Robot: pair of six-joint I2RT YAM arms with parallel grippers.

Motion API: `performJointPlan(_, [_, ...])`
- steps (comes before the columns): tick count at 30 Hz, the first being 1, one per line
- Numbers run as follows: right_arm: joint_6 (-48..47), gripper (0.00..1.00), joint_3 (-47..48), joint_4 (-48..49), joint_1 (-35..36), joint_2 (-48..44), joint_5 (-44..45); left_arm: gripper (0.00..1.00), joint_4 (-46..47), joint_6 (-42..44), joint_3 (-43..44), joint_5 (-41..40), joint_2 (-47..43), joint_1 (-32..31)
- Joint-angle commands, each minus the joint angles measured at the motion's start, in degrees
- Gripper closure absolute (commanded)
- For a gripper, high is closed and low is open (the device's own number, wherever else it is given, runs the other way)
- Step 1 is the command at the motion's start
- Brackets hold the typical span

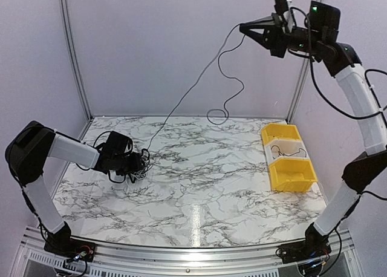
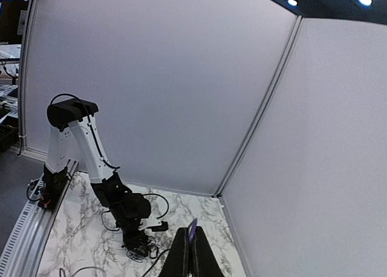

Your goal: Untangle the cables

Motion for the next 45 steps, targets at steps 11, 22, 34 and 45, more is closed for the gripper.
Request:
performJointPlan(11, [6.3, 1.0, -5.3, 10.5, -14.9, -8.1, 2.7, 0.43, -9.1, 1.9, -1.5, -3.8, 3.5, 0.4])
performJointPlan(22, [7.7, 1.0, -10.7, 16.1, -26.1, -8.6, 11.9, 0.38, -9.6, 3.0, -2.2, -3.9, -2.2, -0.1])
performJointPlan(34, [7.2, 1.0, -24.1, 24.1, -32.2, -7.2, 25.4, 0.28, -22.2, 7.2, 5.0, -0.1, -12.1, -1.0])
performJointPlan(45, [7.0, 1.0, -34.1, 28.1, -37.7, -4.5, 29.8, 0.25, -24.0, 7.5, 5.0, 2.1, -12.9, -1.3])
